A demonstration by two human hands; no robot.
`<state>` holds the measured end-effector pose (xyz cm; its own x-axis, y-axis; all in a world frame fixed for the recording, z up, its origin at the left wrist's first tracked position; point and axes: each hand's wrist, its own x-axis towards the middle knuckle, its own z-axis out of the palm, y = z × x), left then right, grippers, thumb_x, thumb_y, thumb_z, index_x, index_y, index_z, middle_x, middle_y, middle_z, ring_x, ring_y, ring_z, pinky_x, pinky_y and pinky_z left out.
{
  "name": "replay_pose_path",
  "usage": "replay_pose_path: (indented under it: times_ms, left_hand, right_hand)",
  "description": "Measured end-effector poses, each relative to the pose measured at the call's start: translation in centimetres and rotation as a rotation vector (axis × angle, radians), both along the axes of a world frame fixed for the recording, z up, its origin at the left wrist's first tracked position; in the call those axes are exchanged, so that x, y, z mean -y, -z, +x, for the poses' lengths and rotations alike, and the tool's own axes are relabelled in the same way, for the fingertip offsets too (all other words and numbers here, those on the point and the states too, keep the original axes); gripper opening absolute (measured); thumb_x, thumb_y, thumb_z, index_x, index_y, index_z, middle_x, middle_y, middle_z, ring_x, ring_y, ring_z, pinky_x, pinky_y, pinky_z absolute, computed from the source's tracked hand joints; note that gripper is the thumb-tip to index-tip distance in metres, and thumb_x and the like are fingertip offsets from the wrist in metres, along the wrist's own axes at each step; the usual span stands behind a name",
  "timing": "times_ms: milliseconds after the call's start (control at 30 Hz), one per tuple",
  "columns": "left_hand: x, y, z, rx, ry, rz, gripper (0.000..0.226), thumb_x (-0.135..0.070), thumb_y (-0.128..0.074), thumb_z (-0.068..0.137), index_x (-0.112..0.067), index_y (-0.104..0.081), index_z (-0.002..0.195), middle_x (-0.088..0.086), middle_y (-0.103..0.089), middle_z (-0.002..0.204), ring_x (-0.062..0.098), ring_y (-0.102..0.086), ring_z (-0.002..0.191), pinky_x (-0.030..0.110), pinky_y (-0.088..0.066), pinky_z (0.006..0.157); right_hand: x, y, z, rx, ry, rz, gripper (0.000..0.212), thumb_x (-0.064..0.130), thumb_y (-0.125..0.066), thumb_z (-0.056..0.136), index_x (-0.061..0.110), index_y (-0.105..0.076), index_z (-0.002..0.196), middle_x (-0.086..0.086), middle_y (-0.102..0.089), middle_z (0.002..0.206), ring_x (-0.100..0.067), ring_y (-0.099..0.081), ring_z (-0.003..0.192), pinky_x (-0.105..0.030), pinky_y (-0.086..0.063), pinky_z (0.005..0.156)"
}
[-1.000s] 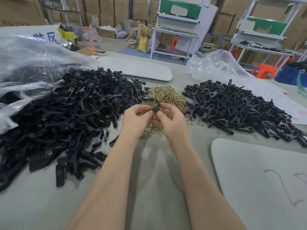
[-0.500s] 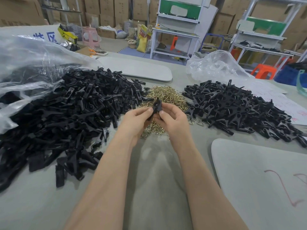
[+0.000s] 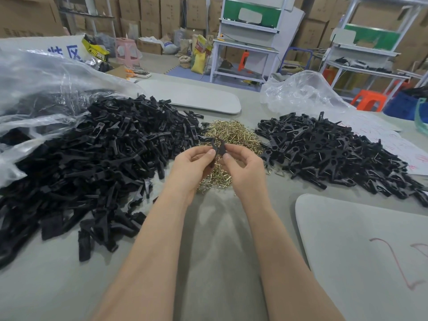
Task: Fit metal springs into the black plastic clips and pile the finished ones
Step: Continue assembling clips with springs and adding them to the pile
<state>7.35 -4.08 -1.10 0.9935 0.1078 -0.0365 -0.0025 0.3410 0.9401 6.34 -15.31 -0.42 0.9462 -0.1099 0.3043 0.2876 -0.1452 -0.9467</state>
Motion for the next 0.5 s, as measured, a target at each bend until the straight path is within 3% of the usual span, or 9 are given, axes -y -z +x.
replay_pose_path:
  times_ms: [100, 300, 500]
  left_hand:
    - [0.13, -0.19, -0.06, 0.005, 0.000, 0.001, 0.011, -0.006, -0.061, 0.090, -0.014, -0.066, 0.087, -0.006, -0.065, 0.067, 0.008, -0.061, 0.070, 0.025, -0.053, 0.080]
    - [0.24, -0.45, -0.22, 0.032, 0.037, 0.029, 0.006, -0.005, -0.063, 0.088, -0.011, -0.064, 0.089, 0.009, -0.063, 0.088, 0.016, -0.060, 0.082, 0.028, -0.052, 0.083]
    - [-0.02, -0.39, -0.19, 0.016, 0.049, -0.008, 0.006, -0.006, -0.064, 0.088, -0.011, -0.063, 0.088, 0.003, -0.063, 0.077, 0.013, -0.059, 0.072, 0.027, -0.050, 0.078]
  right_hand:
    - [0.04, -0.07, 0.03, 0.001, -0.009, 0.034, 0.023, 0.000, -0.056, 0.091, 0.019, -0.063, 0.101, 0.000, -0.069, 0.096, -0.023, -0.067, 0.097, -0.040, -0.054, 0.092]
    - [0.21, 0.12, 0.18, -0.006, -0.011, 0.052, 0.023, 0.001, -0.058, 0.090, 0.021, -0.066, 0.096, -0.002, -0.071, 0.093, -0.020, -0.069, 0.092, -0.039, -0.055, 0.089]
    - [0.16, 0.15, 0.07, -0.001, -0.019, 0.059, 0.021, 0.001, -0.059, 0.090, 0.020, -0.066, 0.096, -0.007, -0.071, 0.096, -0.023, -0.068, 0.094, -0.040, -0.054, 0.090]
